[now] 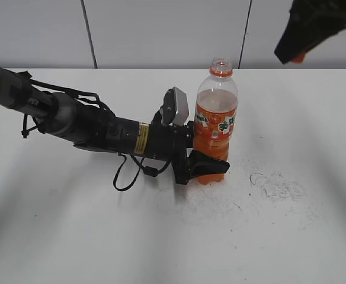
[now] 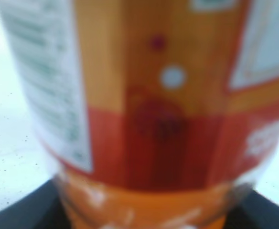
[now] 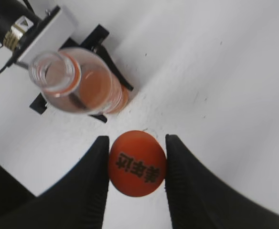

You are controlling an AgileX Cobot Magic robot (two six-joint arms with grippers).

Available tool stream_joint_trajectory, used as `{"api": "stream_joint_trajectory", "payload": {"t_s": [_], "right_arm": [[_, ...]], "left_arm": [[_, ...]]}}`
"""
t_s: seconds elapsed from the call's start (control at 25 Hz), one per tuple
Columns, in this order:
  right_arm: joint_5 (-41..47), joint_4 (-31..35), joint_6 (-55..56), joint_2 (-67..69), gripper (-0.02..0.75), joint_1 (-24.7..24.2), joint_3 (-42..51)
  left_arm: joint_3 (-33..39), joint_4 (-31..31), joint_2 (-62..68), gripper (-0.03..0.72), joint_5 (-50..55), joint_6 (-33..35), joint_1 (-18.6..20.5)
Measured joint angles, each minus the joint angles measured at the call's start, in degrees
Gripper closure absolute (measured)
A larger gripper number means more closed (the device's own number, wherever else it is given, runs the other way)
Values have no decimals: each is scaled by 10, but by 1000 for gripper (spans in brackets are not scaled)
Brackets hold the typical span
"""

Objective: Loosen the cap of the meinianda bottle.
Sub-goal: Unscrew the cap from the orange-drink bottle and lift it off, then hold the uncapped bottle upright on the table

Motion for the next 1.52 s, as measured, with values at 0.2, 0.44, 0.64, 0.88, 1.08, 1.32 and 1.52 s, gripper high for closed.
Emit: {"api": "stream_joint_trajectory", "payload": {"t_s": [0.2, 0.44, 0.64, 0.88, 1.08, 1.32, 1.52], "right_arm": [[-104, 1, 51, -49, 475, -16, 174], [-321, 7, 66, -43, 476, -17, 357], [-482, 39, 68, 14, 476, -17, 443], [-558, 58, 68, 80, 476, -17, 445], [-572, 60, 69, 101, 470, -17, 445], [-588, 61, 69, 114, 467, -17, 445], [-592, 61, 69, 119, 465, -17, 445]], "left_arm": [[0, 0, 0, 190, 0, 0, 0], [0, 0, 0, 190, -1, 0, 0], [0, 0, 0, 190, -1, 0, 0], [0, 0, 0, 190, -1, 0, 0], [0, 0, 0, 190, -1, 0, 0], [0, 0, 0, 190, -1, 0, 0], [0, 0, 0, 190, -1, 0, 0]]}}
